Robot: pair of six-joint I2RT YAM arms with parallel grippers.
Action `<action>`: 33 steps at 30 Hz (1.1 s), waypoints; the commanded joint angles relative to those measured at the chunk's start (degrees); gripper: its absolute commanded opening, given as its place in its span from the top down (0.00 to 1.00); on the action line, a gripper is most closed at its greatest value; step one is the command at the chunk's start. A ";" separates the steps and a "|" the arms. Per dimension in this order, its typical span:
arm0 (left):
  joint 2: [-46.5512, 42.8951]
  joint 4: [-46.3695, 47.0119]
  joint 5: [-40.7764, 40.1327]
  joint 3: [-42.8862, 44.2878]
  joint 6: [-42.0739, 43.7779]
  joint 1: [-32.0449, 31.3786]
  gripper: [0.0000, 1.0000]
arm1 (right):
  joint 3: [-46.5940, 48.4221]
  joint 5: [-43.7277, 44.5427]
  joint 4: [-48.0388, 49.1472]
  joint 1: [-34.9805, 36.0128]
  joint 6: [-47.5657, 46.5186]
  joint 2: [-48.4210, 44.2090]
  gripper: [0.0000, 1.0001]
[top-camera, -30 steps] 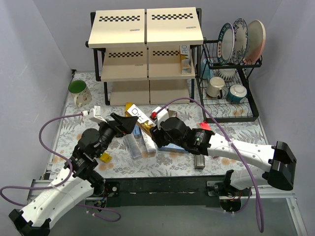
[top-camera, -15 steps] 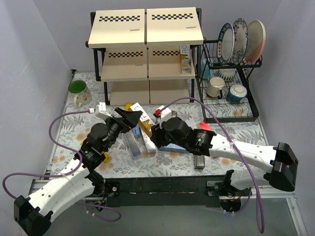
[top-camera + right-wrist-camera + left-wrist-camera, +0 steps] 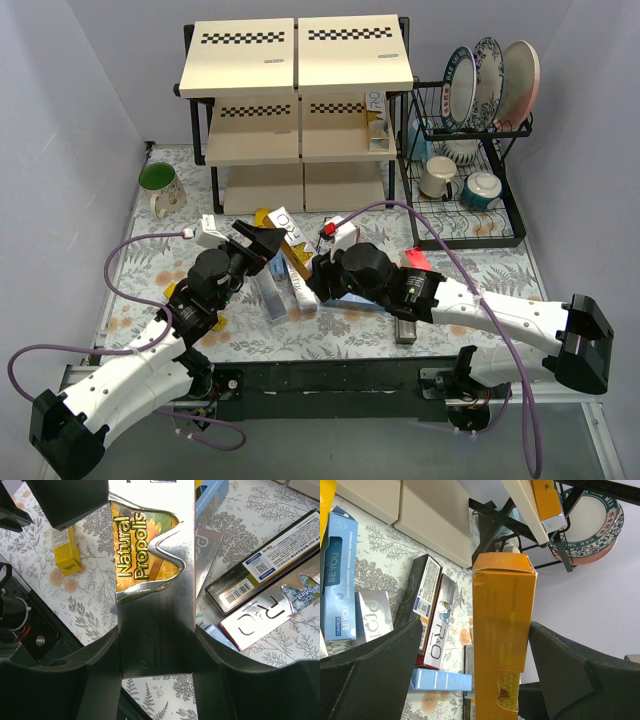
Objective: Place and organize the toothpastes onto the shelf
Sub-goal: Pick up the toothpaste from the center of the board.
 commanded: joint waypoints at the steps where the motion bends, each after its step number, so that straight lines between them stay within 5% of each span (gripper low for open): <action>1: 0.27 -1.48 -0.76 0.29 -1.66 0.03 0.16 | -0.02 0.39 7.58 0.04 0.77 -1.60 0.99; 10: 2.56 6.95 2.40 -0.41 -1.74 0.12 0.34 | -2.74 -2.25 12.50 0.03 0.24 -2.03 0.99; 19: 4.23 9.77 3.72 -0.94 -4.38 0.12 0.67 | -6.60 -3.31 17.69 0.03 0.07 -2.74 0.97; 25: 2.56 9.07 1.18 -1.55 -9.29 0.12 0.82 | -11.88 -2.69 25.59 0.03 -1.07 -6.07 0.73; 33: 2.12 8.19 0.03 -1.46 -14.13 0.12 0.82 | -21.11 -1.72 38.59 0.03 -5.20 -10.73 0.53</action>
